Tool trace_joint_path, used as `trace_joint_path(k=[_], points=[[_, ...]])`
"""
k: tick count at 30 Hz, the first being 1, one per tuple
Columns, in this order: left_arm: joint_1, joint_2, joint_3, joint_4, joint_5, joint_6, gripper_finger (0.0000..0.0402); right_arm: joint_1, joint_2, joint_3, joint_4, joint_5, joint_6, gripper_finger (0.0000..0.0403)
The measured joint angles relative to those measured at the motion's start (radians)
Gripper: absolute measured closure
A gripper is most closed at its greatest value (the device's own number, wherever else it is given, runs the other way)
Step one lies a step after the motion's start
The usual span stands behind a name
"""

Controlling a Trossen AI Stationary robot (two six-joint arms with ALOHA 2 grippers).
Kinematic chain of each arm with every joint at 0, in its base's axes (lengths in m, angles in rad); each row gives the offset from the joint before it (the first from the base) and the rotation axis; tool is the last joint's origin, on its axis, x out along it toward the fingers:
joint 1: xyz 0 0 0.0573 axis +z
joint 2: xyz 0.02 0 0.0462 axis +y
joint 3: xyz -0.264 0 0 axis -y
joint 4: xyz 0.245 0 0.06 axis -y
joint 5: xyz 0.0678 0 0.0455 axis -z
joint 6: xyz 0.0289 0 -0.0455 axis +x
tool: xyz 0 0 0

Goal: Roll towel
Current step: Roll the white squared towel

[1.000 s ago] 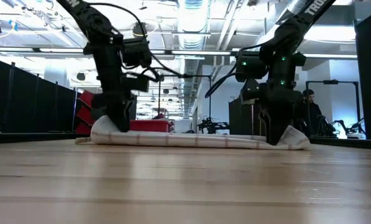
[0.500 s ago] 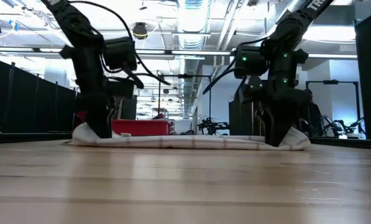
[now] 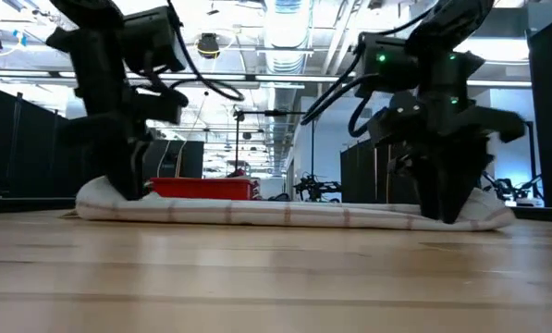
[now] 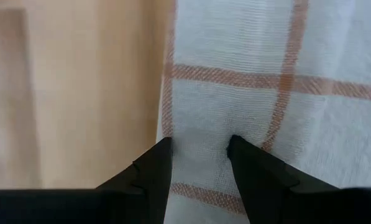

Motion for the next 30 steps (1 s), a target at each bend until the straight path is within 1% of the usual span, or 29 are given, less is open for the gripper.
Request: trace_joint_path(k=[3,6,10,14,18,21,24,27,30], points=[[-0.001,-0.03,0.051,-0.039,-0.048,0.022,0.0265,0.02,-0.021,0.006,-0.051,-0.001,0.032,0.0253],[-0.003,-0.066,0.124,-0.057,-0.089,0.087,0.0265,0.032,-0.068,0.031,-0.094,0.046,0.033,0.0253],[-0.011,-0.097,0.202,-0.083,-0.1,0.161,0.0265,0.032,-0.127,0.051,-0.094,0.056,0.031,0.0253],[-0.073,-0.097,0.249,-0.125,-0.093,0.145,0.0265,0.067,-0.145,0.07,-0.072,0.059,0.1,0.0253],[-0.179,-0.056,0.25,-0.144,-0.096,0.111,0.0265,0.137,-0.138,0.071,-0.073,0.065,0.124,0.0253],[-0.251,-0.002,0.25,-0.142,-0.152,0.092,0.0265,0.179,-0.133,0.07,-0.087,0.105,0.134,0.0253],[-0.307,0.058,0.25,-0.135,-0.189,0.086,0.0265,0.189,-0.133,0.07,-0.093,0.135,0.16,0.0253],[-0.334,0.124,0.25,-0.134,-0.2,0.067,0.0265,0.185,-0.133,0.07,-0.091,0.148,0.177,0.0253],[-0.336,0.191,0.25,-0.126,-0.243,0.045,0.0265,0.171,-0.109,0.071,-0.08,0.187,0.177,0.0253]])
